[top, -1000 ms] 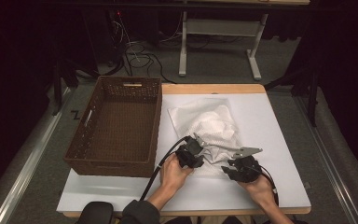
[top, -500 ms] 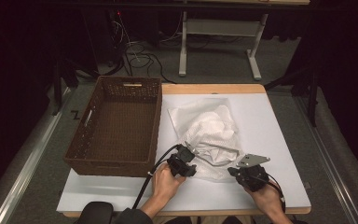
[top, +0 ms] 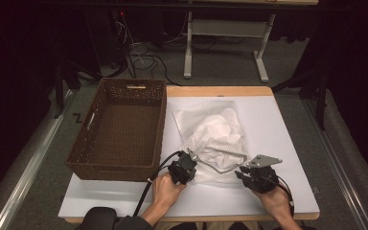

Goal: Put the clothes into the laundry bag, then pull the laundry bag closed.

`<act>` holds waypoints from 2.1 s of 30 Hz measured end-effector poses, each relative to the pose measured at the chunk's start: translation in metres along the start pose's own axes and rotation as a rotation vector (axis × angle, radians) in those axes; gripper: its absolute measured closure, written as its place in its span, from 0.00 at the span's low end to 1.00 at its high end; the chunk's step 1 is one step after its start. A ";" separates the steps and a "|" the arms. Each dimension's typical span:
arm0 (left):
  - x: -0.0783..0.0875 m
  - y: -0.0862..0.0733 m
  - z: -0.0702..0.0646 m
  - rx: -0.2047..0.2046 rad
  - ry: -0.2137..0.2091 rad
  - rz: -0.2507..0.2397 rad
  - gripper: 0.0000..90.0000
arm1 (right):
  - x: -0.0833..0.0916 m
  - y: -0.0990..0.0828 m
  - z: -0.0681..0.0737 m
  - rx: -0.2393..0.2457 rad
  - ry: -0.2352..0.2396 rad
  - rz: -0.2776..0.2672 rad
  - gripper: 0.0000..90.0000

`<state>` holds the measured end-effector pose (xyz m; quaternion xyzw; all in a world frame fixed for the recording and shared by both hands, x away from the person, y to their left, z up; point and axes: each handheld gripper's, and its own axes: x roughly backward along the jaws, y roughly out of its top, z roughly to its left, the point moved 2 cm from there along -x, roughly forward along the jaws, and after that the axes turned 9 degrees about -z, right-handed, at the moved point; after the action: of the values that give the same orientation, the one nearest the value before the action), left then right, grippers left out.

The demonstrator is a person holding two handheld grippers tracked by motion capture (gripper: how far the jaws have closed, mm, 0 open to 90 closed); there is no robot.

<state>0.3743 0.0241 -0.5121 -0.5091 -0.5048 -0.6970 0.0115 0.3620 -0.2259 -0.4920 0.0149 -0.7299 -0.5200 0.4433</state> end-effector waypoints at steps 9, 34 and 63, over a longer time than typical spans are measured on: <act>0.027 -0.020 0.002 -0.017 0.009 -0.012 1.00 | -0.022 -0.010 -0.006 -0.014 -0.019 0.084 0.80; 0.021 -0.015 0.012 0.069 0.072 -0.145 0.62 | -0.014 0.014 0.002 -0.007 0.011 0.009 0.74; 0.018 -0.023 0.017 0.145 0.142 -0.175 0.68 | -0.057 0.038 0.035 -0.010 0.100 0.058 0.83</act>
<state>0.3655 0.0568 -0.5161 -0.4103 -0.5943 -0.6914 0.0231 0.3904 -0.1550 -0.5010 0.0178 -0.7043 -0.5092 0.4943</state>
